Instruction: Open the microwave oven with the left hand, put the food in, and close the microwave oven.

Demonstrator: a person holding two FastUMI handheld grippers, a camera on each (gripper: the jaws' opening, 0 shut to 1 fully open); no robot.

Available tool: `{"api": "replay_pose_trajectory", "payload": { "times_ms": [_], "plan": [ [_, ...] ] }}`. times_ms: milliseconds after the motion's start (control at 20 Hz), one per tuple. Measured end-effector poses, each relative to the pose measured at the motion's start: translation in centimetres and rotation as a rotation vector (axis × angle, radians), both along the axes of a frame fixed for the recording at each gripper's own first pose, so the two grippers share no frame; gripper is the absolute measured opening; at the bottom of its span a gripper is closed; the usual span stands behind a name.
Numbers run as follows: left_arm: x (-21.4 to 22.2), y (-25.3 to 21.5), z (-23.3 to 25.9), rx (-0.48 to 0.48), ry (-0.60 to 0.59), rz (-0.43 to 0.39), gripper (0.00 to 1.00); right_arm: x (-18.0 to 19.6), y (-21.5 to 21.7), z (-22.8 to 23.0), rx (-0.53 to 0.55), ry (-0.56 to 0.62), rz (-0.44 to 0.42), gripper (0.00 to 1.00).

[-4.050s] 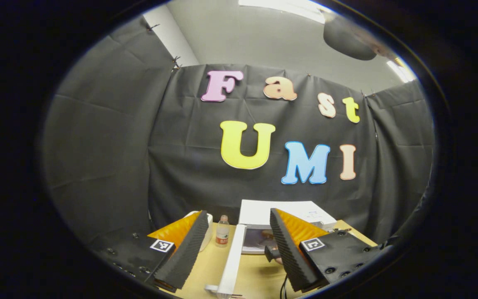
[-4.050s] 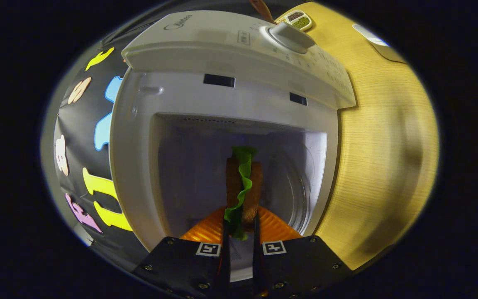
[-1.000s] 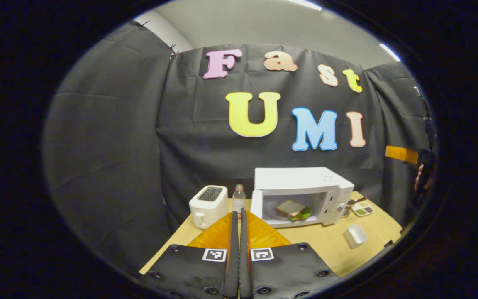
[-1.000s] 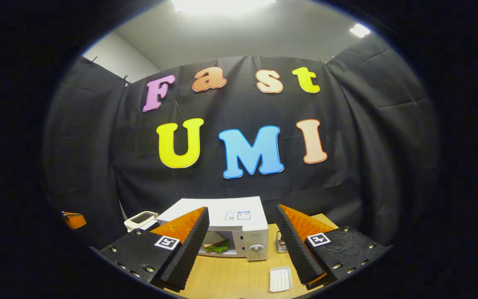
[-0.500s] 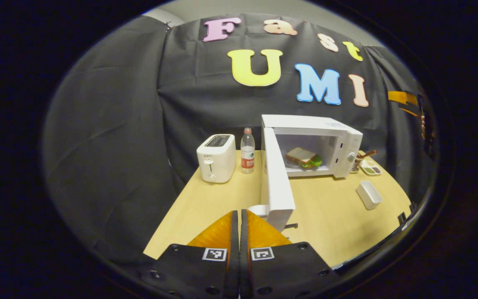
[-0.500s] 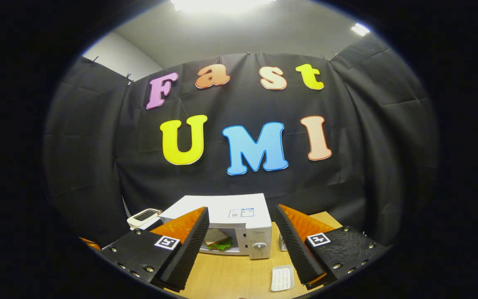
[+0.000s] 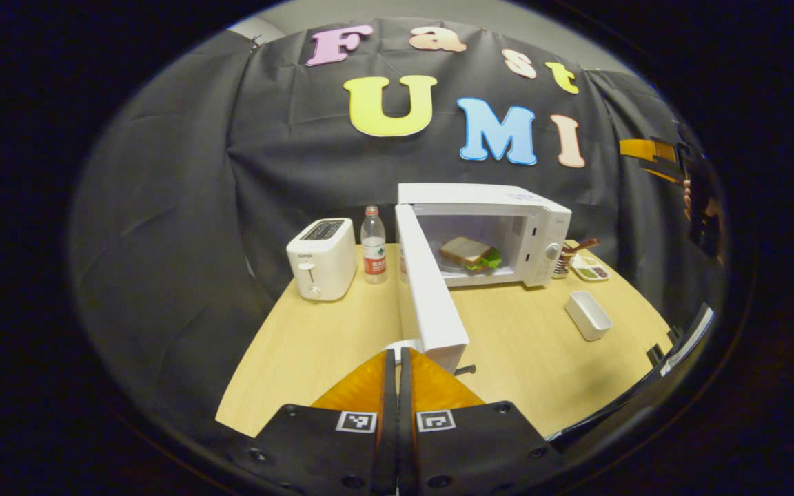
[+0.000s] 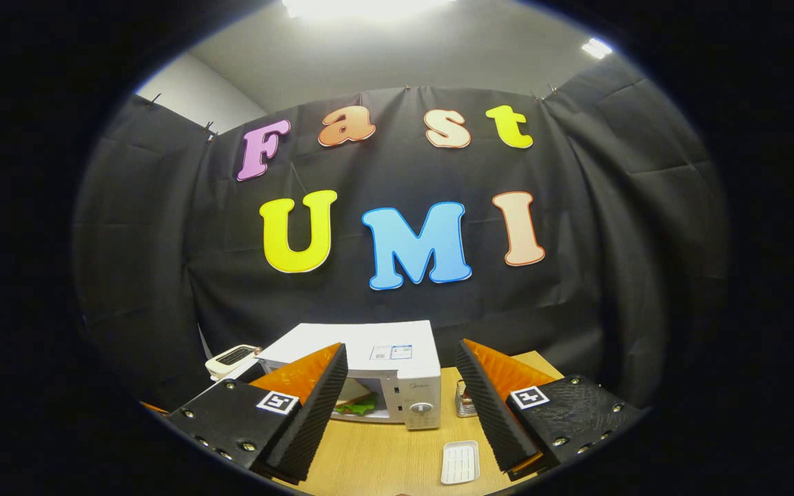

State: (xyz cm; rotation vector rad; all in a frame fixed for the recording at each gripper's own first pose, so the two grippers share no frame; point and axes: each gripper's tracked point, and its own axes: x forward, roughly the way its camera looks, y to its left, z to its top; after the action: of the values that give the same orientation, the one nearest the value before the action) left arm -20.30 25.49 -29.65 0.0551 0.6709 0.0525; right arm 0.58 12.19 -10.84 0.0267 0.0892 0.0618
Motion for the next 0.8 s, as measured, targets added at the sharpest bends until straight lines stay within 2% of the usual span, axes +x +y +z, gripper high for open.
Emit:
{"api": "replay_pose_trajectory", "payload": {
  "times_ms": [500,800],
  "plan": [
    [2.7,-11.5,-1.2,-0.111,0.026,-0.176,0.07,0.4,-3.5,0.4,0.000,0.003,-0.039,0.96],
    [5.8,-15.3,-1.1,-0.144,0.013,-0.229,0.07,0.2,-6.5,0.6,-0.016,0.006,-0.079,0.96]
  ]
}}
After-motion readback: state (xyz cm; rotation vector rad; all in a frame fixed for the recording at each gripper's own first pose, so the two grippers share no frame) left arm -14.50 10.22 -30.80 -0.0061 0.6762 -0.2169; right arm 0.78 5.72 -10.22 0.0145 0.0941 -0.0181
